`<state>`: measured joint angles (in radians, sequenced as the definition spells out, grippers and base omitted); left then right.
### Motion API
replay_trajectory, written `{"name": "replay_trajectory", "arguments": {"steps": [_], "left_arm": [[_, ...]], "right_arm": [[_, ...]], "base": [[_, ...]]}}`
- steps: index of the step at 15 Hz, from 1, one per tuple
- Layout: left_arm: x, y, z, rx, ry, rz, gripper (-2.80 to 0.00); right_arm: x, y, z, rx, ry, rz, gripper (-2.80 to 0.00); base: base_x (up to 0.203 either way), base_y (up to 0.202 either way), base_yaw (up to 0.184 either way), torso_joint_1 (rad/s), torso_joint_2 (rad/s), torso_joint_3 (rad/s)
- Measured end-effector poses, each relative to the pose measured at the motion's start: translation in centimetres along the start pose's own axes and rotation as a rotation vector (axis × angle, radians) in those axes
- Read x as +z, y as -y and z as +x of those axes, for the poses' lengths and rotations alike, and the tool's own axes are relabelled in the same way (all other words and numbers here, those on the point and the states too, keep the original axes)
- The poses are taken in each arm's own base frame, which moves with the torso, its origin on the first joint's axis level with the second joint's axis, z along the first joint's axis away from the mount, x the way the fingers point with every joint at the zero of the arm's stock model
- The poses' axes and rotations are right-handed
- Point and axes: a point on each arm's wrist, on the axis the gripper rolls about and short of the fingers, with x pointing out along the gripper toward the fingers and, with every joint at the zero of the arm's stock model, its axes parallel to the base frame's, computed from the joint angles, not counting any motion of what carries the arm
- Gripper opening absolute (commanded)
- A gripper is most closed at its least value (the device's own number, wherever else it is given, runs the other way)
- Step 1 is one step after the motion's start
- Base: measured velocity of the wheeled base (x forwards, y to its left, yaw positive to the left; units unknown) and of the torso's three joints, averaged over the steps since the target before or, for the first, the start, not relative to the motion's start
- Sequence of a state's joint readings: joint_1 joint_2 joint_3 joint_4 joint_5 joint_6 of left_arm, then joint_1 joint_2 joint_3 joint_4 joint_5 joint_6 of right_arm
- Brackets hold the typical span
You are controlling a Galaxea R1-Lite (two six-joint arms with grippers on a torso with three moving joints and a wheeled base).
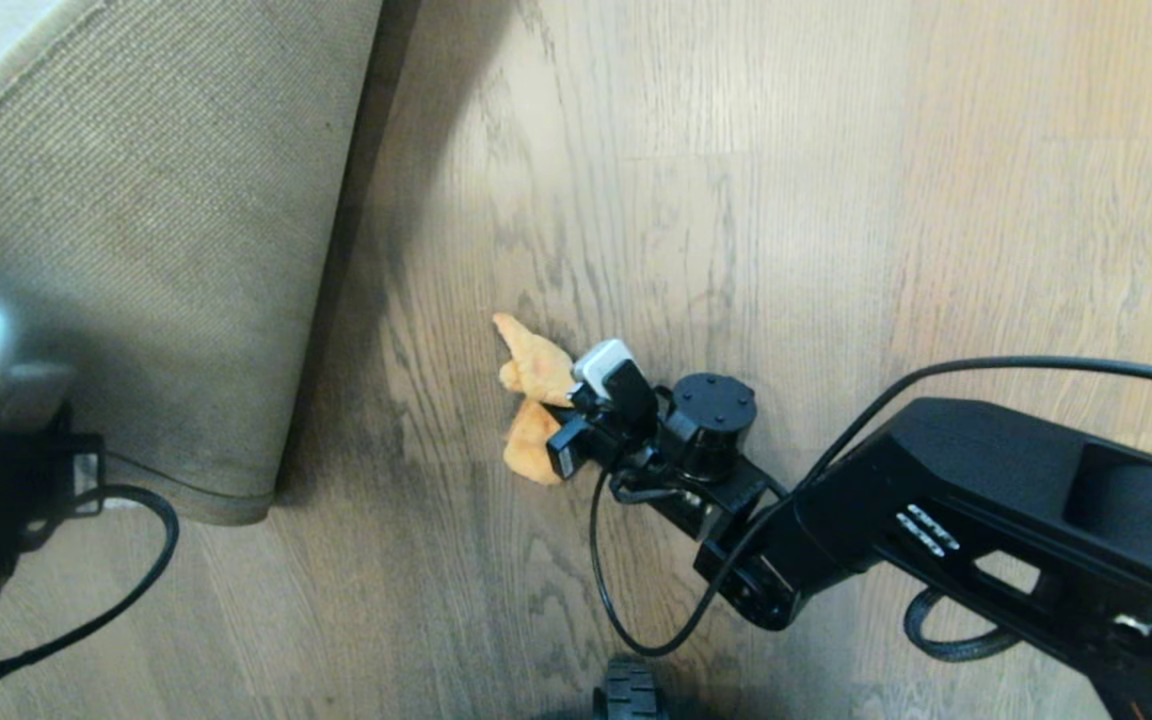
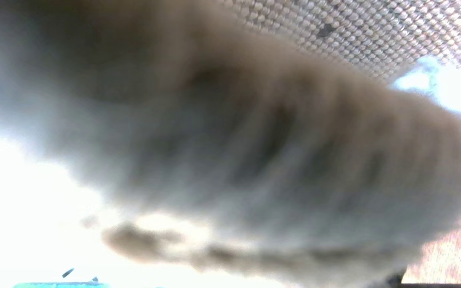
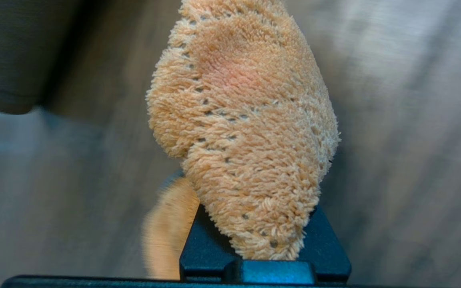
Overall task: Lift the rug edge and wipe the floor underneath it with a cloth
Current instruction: Wipe the floor under the carpet with a rag
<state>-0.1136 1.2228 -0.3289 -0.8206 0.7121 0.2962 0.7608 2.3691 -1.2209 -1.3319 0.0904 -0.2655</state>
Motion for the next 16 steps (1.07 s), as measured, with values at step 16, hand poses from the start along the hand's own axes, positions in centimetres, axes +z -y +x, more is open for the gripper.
{"name": "replay_trajectory", "arguments": {"steps": [16], "left_arm": [[-0.2, 0.0, -0.1, -0.001, -0.003, 0.0, -2.8]], "right_arm": [[-2.8, -11.1, -1.9, 0.26, -0.101, 0.018, -2.8]], "base": [[0.0, 0.0, 0.0, 0.0, 0.0, 0.0]]}}
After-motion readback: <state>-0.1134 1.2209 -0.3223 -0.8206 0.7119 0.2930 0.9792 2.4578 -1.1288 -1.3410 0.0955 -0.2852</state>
